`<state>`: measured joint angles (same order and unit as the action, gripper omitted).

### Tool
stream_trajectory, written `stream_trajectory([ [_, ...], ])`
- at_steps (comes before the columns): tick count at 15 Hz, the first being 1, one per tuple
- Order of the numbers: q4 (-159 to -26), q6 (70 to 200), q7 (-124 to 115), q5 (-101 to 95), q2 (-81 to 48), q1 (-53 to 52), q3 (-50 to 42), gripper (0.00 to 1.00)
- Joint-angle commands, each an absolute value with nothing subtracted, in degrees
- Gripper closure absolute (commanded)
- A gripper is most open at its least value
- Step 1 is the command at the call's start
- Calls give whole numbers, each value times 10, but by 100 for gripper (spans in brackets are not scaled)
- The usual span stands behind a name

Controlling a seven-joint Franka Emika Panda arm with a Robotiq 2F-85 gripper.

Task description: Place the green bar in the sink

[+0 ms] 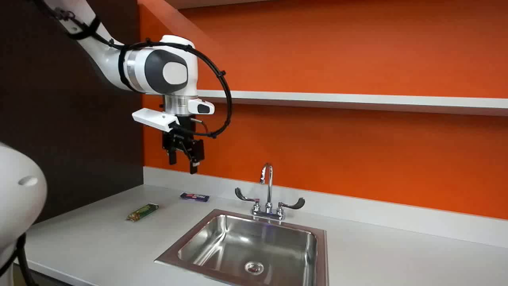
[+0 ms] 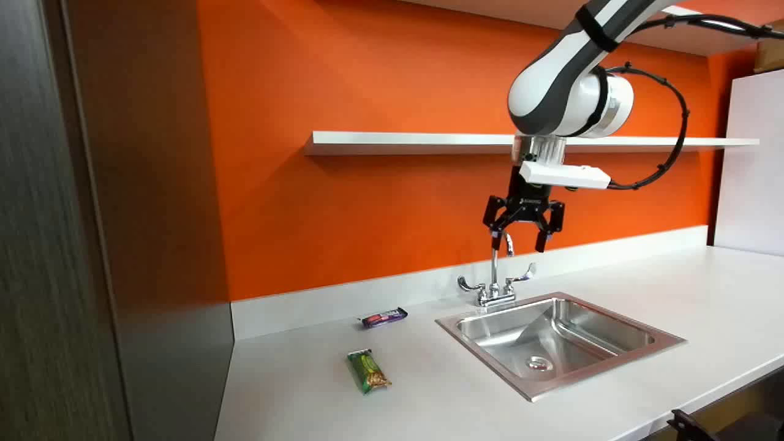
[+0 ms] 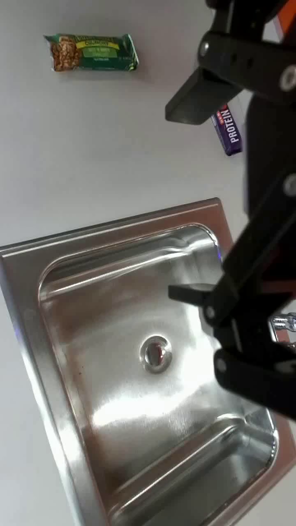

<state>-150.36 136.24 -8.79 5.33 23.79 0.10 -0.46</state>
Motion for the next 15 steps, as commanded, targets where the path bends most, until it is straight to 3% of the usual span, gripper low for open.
stream_trajectory([
  [1, -1503, 1361, -86, 56, 238, 5, -1, 0],
  [7, -1496, 1359, -99, 37, 227, 3, 17, 0],
  [15, -1452, 1353, -152, 5, 154, -41, 111, 0],
])
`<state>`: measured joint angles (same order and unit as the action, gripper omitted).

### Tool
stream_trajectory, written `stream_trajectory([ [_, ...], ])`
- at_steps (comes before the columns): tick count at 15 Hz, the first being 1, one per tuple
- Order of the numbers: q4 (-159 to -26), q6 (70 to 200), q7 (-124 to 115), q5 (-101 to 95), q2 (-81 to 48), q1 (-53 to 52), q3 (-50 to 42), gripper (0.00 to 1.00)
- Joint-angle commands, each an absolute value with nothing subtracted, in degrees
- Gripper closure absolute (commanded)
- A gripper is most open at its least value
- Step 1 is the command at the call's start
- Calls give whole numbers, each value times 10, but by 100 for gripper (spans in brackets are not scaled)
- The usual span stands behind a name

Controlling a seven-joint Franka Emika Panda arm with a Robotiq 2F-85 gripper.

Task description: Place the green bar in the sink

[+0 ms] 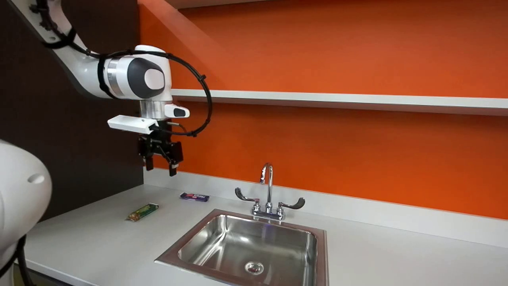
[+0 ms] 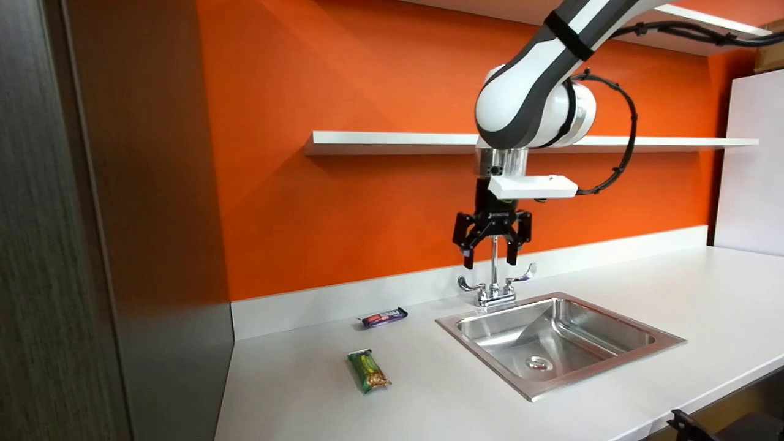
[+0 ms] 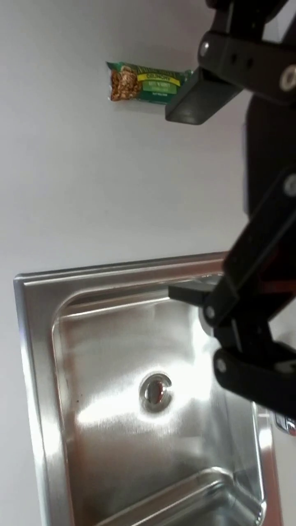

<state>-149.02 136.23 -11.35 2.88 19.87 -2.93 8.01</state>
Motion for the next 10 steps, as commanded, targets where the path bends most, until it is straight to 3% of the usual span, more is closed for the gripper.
stream_trajectory([
  [1, -1438, 1352, -165, -1, 132, -48, 123, 0],
  [10, -1297, 1345, -253, -60, -49, -93, 140, 0],
])
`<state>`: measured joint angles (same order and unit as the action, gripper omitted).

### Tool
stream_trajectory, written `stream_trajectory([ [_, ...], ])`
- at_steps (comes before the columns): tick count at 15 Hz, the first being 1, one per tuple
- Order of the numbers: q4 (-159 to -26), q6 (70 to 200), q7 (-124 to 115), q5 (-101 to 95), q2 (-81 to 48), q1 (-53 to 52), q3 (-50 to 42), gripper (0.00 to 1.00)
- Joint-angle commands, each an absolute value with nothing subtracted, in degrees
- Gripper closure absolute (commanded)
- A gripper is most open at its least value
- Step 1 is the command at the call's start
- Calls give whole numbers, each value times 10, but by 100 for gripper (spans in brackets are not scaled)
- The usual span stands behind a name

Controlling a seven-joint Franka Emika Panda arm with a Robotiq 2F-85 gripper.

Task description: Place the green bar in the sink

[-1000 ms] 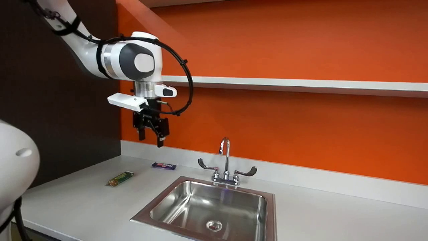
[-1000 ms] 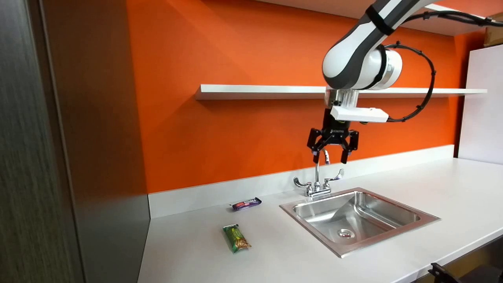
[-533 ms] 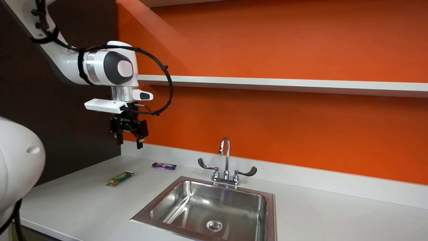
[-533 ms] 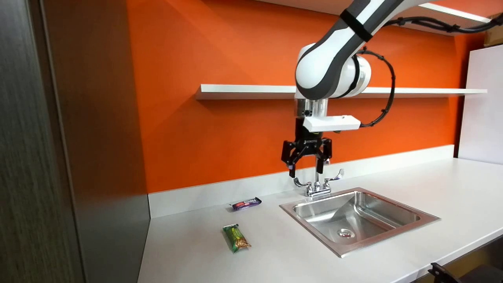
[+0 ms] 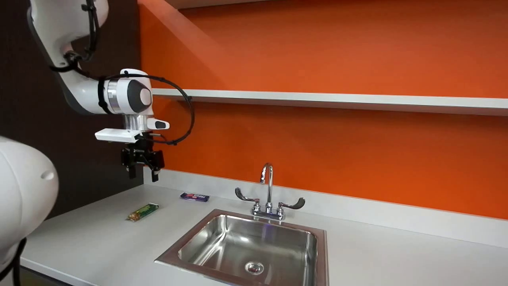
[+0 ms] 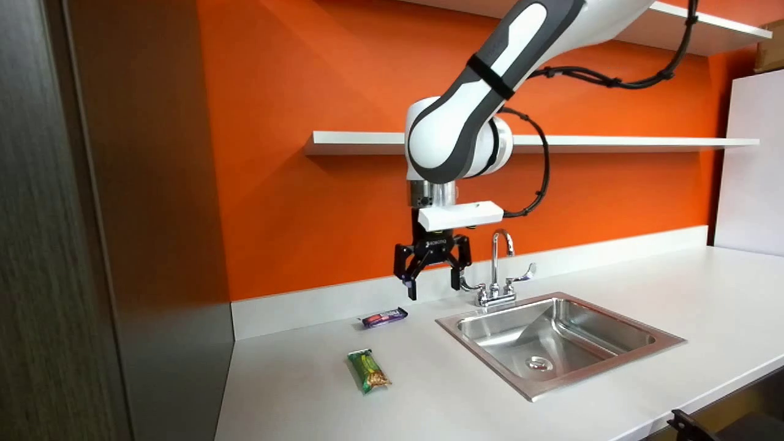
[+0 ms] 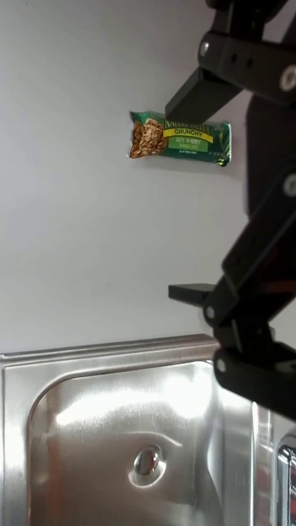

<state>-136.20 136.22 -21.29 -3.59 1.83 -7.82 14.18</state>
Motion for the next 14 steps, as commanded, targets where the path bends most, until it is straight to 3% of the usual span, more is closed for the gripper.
stream_trajectory([
  [1, -1279, 1347, -264, -62, -70, -101, 138, 0],
  [14, -1089, 1353, -336, -51, -291, -217, 82, 0],
])
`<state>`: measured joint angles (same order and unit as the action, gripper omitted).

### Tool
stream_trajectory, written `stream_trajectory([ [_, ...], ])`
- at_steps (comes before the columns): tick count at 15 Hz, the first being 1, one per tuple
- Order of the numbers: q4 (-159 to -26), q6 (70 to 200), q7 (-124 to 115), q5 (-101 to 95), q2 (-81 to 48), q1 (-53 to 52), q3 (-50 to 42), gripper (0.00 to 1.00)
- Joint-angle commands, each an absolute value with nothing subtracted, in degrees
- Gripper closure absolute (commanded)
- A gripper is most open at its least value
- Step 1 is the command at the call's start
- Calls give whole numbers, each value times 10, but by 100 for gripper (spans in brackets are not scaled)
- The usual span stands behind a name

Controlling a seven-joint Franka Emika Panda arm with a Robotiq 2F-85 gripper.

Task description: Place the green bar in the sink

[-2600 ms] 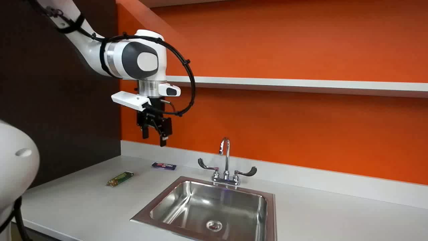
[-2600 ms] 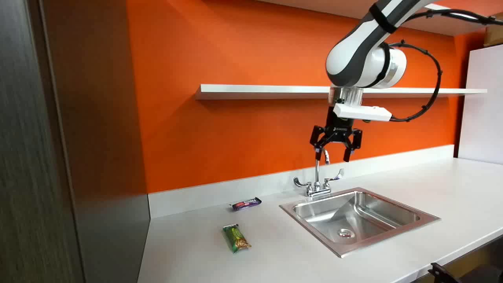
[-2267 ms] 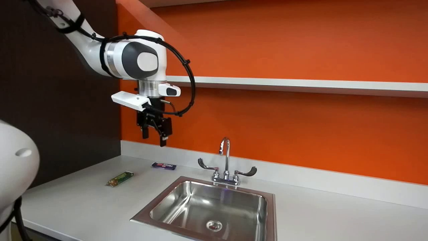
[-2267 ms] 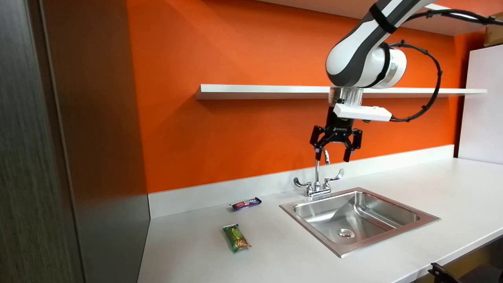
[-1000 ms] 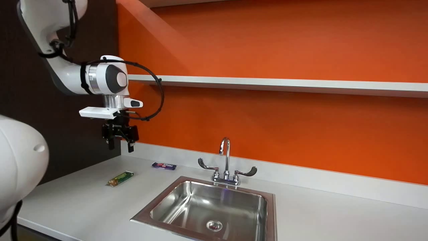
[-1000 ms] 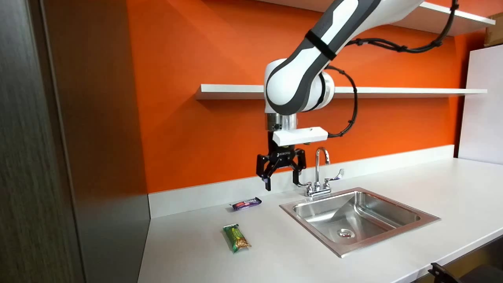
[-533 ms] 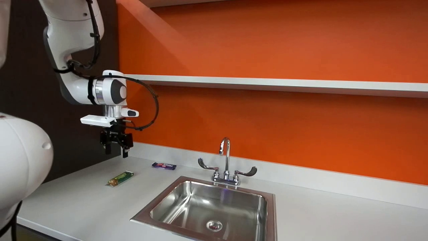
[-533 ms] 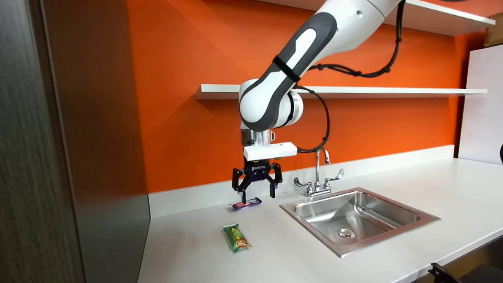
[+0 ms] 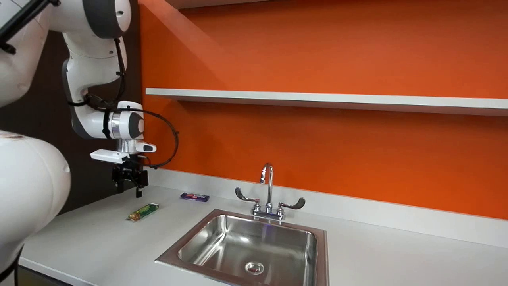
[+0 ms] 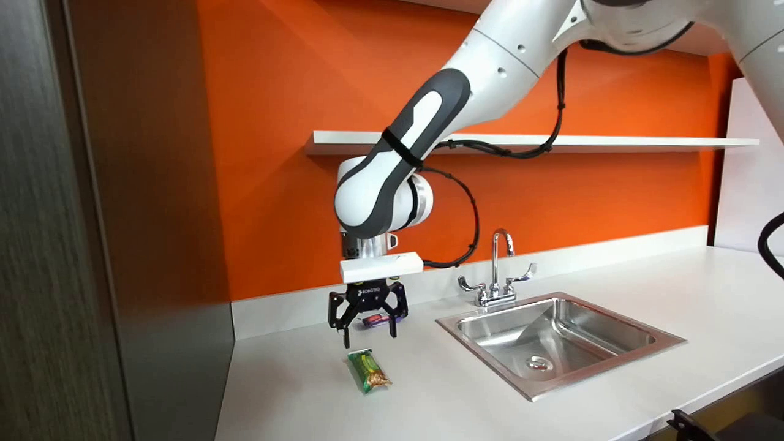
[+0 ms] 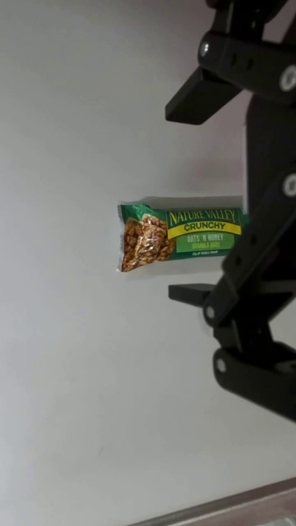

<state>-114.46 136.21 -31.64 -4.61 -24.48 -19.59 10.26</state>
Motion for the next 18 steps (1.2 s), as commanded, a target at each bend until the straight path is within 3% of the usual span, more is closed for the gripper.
stream_trajectory([
  [1, -1077, 1353, -338, -51, -304, -223, 75, 0],
  [18, -976, 1345, -336, -36, -405, -233, 26, 0],
])
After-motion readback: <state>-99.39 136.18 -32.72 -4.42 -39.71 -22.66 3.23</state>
